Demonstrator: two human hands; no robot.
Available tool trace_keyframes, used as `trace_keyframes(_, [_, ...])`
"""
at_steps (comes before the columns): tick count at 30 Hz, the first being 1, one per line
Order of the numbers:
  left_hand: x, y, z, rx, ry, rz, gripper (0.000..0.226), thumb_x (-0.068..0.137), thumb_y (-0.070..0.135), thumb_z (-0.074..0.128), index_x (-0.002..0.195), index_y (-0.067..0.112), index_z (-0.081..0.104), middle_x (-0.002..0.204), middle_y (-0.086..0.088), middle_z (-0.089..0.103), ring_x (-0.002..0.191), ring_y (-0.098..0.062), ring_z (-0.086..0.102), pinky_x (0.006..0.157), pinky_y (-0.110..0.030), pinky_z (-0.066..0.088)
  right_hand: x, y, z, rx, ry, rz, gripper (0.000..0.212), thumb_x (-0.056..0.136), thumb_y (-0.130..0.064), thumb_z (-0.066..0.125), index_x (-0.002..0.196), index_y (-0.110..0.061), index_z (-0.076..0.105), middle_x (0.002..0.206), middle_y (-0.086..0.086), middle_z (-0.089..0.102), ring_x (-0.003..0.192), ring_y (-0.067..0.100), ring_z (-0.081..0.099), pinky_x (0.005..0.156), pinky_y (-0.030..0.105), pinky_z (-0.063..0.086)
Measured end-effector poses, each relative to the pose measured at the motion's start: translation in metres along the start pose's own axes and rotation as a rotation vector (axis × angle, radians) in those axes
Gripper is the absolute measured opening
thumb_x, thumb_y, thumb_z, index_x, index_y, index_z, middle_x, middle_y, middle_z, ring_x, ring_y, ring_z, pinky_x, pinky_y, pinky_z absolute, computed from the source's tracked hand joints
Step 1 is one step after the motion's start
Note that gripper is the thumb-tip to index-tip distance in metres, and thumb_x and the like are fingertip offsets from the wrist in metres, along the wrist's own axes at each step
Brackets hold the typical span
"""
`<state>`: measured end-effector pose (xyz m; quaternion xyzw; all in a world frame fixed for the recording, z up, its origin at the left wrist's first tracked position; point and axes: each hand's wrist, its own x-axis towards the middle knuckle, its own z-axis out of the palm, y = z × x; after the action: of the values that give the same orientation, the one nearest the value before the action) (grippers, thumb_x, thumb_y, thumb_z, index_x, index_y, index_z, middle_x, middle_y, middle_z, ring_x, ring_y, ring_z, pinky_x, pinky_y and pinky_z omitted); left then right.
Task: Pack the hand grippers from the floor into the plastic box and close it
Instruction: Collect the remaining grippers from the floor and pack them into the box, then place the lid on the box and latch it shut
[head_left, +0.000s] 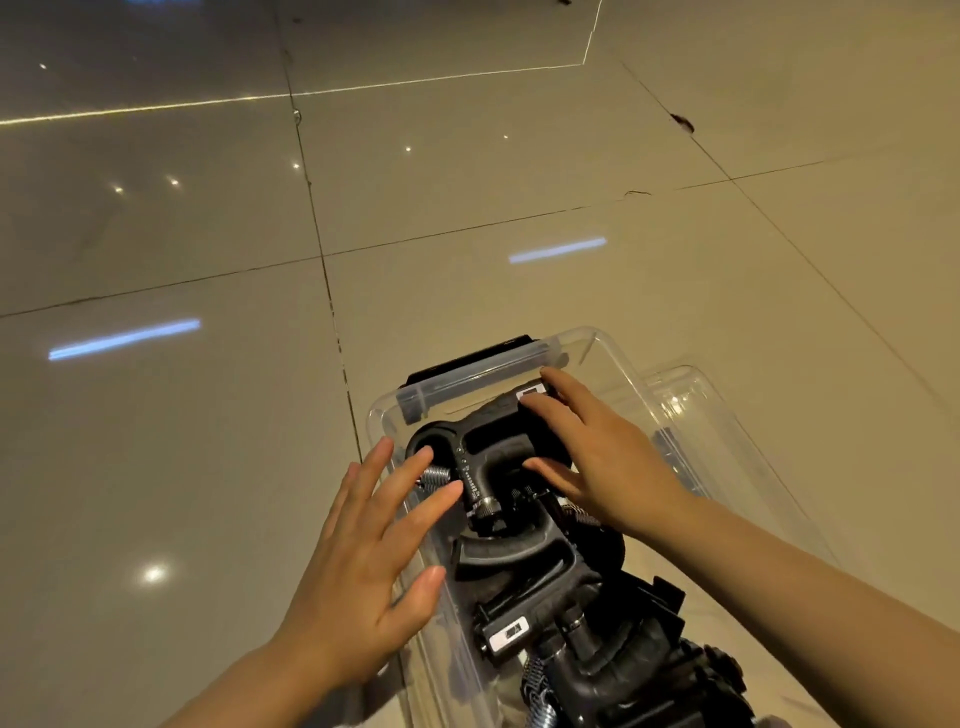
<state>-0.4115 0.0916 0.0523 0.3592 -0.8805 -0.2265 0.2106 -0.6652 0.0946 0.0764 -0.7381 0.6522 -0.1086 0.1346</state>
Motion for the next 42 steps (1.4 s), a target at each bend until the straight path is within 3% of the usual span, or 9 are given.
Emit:
trace_keyframes(4, [-0.002, 0.004, -0.003, 0.027, 0.018, -0.020, 0.053, 0.087, 0.038, 0.037, 0.140, 0.035, 0.032, 0.153, 0.008, 0.018, 0.144, -0.021, 0.005, 0.111, -0.048, 0.012, -0.002, -0.010, -0.016, -0.092, -0.052, -0.036, 0.067, 0.083, -0.047, 0.063, 0.140, -0.022, 0.038, 0.154, 0.008, 0.021, 0.133, 0.027, 0.037, 0.102, 0.039, 0.041])
trace_keyframes(8, [-0.015, 0.037, -0.002, -0.082, 0.045, -0.177, 0.054, 0.086, 0.033, 0.037, 0.140, 0.033, 0.037, 0.155, 0.010, 0.015, 0.144, -0.016, -0.001, 0.113, -0.050, 0.016, -0.027, 0.005, -0.062, -0.101, 0.301, -0.029, 0.052, 0.085, -0.047, 0.054, 0.124, -0.013, 0.054, 0.136, 0.009, 0.048, 0.126, 0.023, 0.042, 0.102, 0.030, 0.033])
trace_keyframes(13, [-0.060, 0.080, 0.023, 0.108, -0.068, 0.209, 0.052, 0.078, 0.044, 0.053, 0.128, 0.033, 0.051, 0.146, 0.001, 0.040, 0.137, -0.022, 0.031, 0.103, -0.066, 0.015, -0.106, 0.017, -0.054, 0.226, 0.133, 0.289, 0.064, 0.081, -0.061, 0.049, 0.138, -0.038, 0.033, 0.142, -0.021, 0.032, 0.131, 0.000, 0.031, 0.104, 0.024, 0.027])
trace_keyframes(19, [-0.056, 0.075, 0.028, 0.098, -0.100, 0.210, 0.060, 0.072, 0.025, 0.045, 0.132, 0.029, 0.048, 0.147, -0.003, 0.036, 0.139, -0.024, 0.027, 0.106, -0.067, 0.003, -0.125, 0.020, -0.028, 0.371, 0.047, 0.383, 0.069, 0.094, 0.000, 0.046, 0.141, -0.041, 0.017, 0.151, -0.011, 0.028, 0.137, 0.003, 0.028, 0.113, 0.029, 0.028])
trace_keyframes(24, [-0.035, 0.057, 0.010, 0.095, -0.161, 0.206, 0.056, 0.080, 0.027, 0.042, 0.135, 0.032, 0.046, 0.151, 0.001, 0.030, 0.141, -0.020, 0.020, 0.107, -0.065, -0.003, -0.095, 0.021, -0.029, 0.416, 0.052, 0.387, 0.070, 0.093, 0.005, 0.044, 0.144, -0.036, 0.019, 0.150, -0.011, 0.028, 0.138, 0.003, 0.026, 0.114, 0.031, 0.027])
trace_keyframes(30, [0.012, 0.007, -0.011, 0.154, -0.187, 0.180, 0.055, 0.082, 0.026, 0.036, 0.137, 0.033, 0.040, 0.150, -0.001, 0.031, 0.140, -0.020, 0.021, 0.110, -0.058, -0.010, -0.024, 0.027, -0.026, 0.435, 0.047, 0.397, 0.070, 0.092, 0.008, 0.039, 0.149, -0.026, 0.018, 0.154, -0.005, 0.024, 0.139, 0.010, 0.026, 0.100, 0.013, 0.029])
trace_keyframes(37, [0.035, -0.002, -0.026, 0.261, -0.199, 0.019, 0.056, 0.084, 0.033, 0.030, 0.139, 0.033, 0.035, 0.152, 0.000, 0.027, 0.140, -0.016, 0.019, 0.112, -0.056, -0.004, 0.000, 0.037, -0.029, 0.750, 0.207, 0.419, 0.042, 0.101, -0.029, 0.037, 0.143, -0.029, 0.032, 0.143, -0.005, 0.044, 0.129, 0.006, 0.040, 0.104, 0.024, 0.032])
trace_keyframes(40, [0.030, 0.035, -0.018, 0.164, -0.127, -0.087, 0.054, 0.089, 0.050, 0.031, 0.140, 0.036, 0.032, 0.155, 0.007, 0.014, 0.141, -0.009, 0.012, 0.114, -0.053, -0.005, -0.035, 0.061, -0.019, 0.661, 0.266, 0.445, 0.038, 0.102, -0.033, 0.032, 0.139, -0.029, 0.038, 0.134, -0.009, 0.050, 0.121, 0.004, 0.046, 0.101, 0.025, 0.037])
trace_keyframes(42, [0.025, 0.059, -0.004, 0.146, -0.157, -0.011, 0.054, 0.090, 0.053, 0.032, 0.139, 0.033, 0.038, 0.154, 0.005, 0.019, 0.141, -0.012, 0.017, 0.113, -0.054, 0.001, -0.070, 0.077, 0.008, 0.551, 0.268, 0.560, 0.038, 0.101, -0.033, 0.036, 0.138, -0.025, 0.040, 0.135, -0.006, 0.049, 0.123, 0.010, 0.047, 0.103, 0.032, 0.040])
